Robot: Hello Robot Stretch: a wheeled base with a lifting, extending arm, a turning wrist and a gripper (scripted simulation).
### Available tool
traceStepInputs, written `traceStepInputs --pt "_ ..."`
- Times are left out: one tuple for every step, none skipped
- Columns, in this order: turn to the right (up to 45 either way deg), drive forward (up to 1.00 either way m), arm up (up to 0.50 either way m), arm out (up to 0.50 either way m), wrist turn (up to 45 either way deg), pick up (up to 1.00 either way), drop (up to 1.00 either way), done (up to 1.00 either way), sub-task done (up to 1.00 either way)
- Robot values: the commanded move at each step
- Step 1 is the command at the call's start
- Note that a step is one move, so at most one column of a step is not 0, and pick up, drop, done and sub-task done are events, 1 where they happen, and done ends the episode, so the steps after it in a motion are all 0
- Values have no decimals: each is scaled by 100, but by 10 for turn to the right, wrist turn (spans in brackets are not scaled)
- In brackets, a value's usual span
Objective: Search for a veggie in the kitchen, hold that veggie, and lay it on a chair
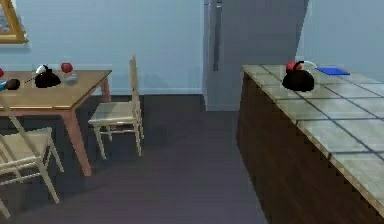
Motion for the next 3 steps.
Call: traceStepInputs --pt "0 100 0 0 0 0 0 0 0" --pt "-210 0 0 0 0 0 0 0 0" --pt "0 5 0 0 0 0 0 0 0"
